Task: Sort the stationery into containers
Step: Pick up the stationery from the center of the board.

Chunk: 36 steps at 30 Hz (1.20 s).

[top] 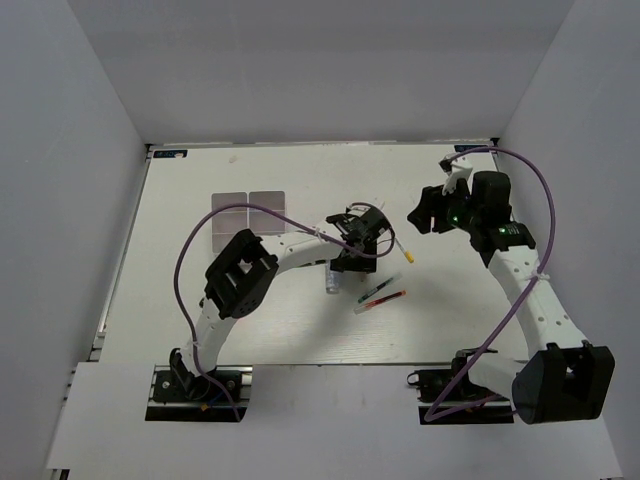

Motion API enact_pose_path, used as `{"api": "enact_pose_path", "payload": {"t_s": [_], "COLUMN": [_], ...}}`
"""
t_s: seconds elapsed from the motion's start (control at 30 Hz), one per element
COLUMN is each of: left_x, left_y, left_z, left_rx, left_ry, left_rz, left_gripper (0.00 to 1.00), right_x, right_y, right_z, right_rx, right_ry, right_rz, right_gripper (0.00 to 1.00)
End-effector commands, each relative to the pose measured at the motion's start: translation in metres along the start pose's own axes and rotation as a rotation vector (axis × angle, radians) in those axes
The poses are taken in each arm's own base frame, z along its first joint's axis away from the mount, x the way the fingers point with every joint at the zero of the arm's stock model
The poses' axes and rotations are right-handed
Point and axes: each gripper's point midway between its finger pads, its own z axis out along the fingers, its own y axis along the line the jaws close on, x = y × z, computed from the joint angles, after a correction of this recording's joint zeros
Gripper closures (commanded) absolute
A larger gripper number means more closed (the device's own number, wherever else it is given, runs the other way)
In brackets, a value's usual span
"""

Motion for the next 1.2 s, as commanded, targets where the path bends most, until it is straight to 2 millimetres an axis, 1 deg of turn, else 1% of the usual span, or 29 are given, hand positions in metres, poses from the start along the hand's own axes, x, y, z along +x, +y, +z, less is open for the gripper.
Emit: {"api": "enact_pose_path", "payload": {"t_s": [0.0, 0.07, 0.1, 0.13, 0.17, 0.23, 0.3, 0.33, 0.37, 0.4, 0.43, 0.5, 0.53, 0.6, 0.63, 0.7, 0.73, 0.77, 0.8, 0.87, 0.9, 0.93, 0.97, 1.0, 1.03, 1.07, 1.1, 1.13, 1.17], "left_x": [-0.028, -0.024, -0.028, -0.025, -0.020, -0.019, -0.018, -0.016, -0.013, -0.012, -0.012, -0.012, -0.009, -0.006, -0.006, -0.006, -0.006, -0.004, -0.007, -0.014, -0.022, -0.033, -0.040, -0.053, -0.059, -0.074, -0.081, -0.084, -0.095], "left_y": [-0.006, -0.006, -0.009, -0.011, -0.013, -0.015, -0.017, -0.015, -0.021, -0.020, -0.020, -0.020, -0.019, -0.022, -0.022, -0.021, -0.021, -0.022, -0.022, -0.017, -0.015, -0.016, -0.016, -0.008, -0.008, 0.001, 0.005, 0.012, 0.016], "left_z": [-0.022, -0.017, -0.020, -0.012, -0.010, -0.005, 0.000, 0.000, 0.002, 0.004, 0.004, 0.004, 0.007, 0.007, 0.007, 0.004, 0.003, -0.005, -0.010, -0.018, -0.024, -0.040, -0.049, -0.056, -0.065, -0.083, -0.092, -0.099, -0.109], "left_rx": [-0.027, -0.029, -0.021, -0.022, -0.027, -0.031, -0.032, -0.040, -0.036, -0.044, -0.045, -0.044, -0.051, -0.047, -0.047, -0.046, -0.046, -0.033, -0.029, -0.027, -0.030, -0.001, 0.009, 0.012, 0.024, 0.024, 0.023, 0.009, 0.015], "left_ry": [-0.089, -0.074, -0.082, -0.067, -0.056, -0.053, -0.039, -0.031, -0.030, -0.021, -0.021, -0.022, -0.016, -0.014, -0.014, -0.015, -0.015, -0.023, -0.039, -0.085, -0.125, -0.176, -0.206, -0.239, -0.269, -0.339, -0.382, -0.412, -0.458], "left_rz": [-0.048, -0.044, -0.047, -0.044, -0.033, -0.031, -0.029, -0.026, -0.016, -0.013, -0.013, -0.022, -0.020, -0.012, -0.012, -0.012, -0.012, 0.005, 0.002, 0.021, 0.023, 0.039, 0.038, 0.018, 0.007, -0.025, -0.041, -0.050, -0.077], "left_gripper": [0.26, 0.28, 0.28, 0.28, 0.29, 0.30, 0.34, 0.36, 0.36, 0.37, 0.40, 0.41, 0.45, 0.51, 0.61, 0.73, 0.86, 0.91, 0.94, 0.98, 1.00, 1.00, 1.00, 1.00, 1.00, 1.00, 1.00, 1.00, 1.00], "right_x": [-0.013, -0.012, -0.011, -0.009, -0.010, -0.011, -0.012, -0.012, -0.011, -0.011, -0.012, -0.009, -0.010, -0.009, -0.008, -0.008, -0.008, -0.008, -0.009, -0.008, -0.007, -0.008, -0.006, -0.007, -0.006, -0.006, -0.006, -0.005, -0.006], "right_y": [0.009, 0.007, 0.009, 0.009, 0.008, 0.008, 0.009, 0.010, 0.010, 0.011, 0.010, 0.009, 0.009, 0.008, 0.007, 0.008, 0.008, 0.009, 0.010, 0.011, 0.011, 0.002, 0.002, 0.002, 0.003, 0.003, 0.004, 0.004, 0.004], "right_z": [-0.009, -0.011, -0.011, -0.011, -0.013, -0.015, -0.017, -0.017, -0.018, -0.018, -0.019, -0.020, -0.020, -0.021, -0.022, -0.023, -0.024, -0.025, -0.026, -0.025, -0.025, -0.028, -0.027, -0.028, -0.027, -0.027, -0.027, -0.027, -0.028], "right_rx": [-0.049, -0.051, -0.065, -0.069, -0.065, -0.071, -0.080, -0.089, -0.090, -0.095, -0.099, -0.095, -0.102, -0.103, -0.105, -0.112, -0.116, -0.122, -0.125, -0.134, -0.136, -0.111, -0.119, -0.121, -0.127, -0.132, -0.140, -0.142, -0.145], "right_ry": [-0.068, -0.072, -0.070, -0.066, -0.071, -0.075, -0.083, -0.082, -0.083, -0.085, -0.087, -0.085, -0.087, -0.088, -0.088, -0.090, -0.089, -0.091, -0.093, -0.092, -0.089, -0.100, -0.095, -0.099, -0.096, -0.094, -0.095, -0.093, -0.096], "right_rz": [-0.001, 0.007, 0.010, 0.012, 0.014, 0.017, 0.015, 0.019, 0.018, 0.018, 0.019, 0.025, 0.023, 0.029, 0.030, 0.034, 0.036, 0.037, 0.035, 0.036, 0.039, 0.049, 0.052, 0.052, 0.054, 0.053, 0.053, 0.052, 0.049], "right_gripper": [0.38, 0.38, 0.38, 0.38, 0.38, 0.38, 0.38, 0.38, 0.38, 0.38, 0.38, 0.38, 0.38, 0.38, 0.38, 0.38, 0.38, 0.39, 0.39, 0.39, 0.39, 0.39, 0.39, 0.39, 0.39, 0.39, 0.39, 0.39, 0.39]}}
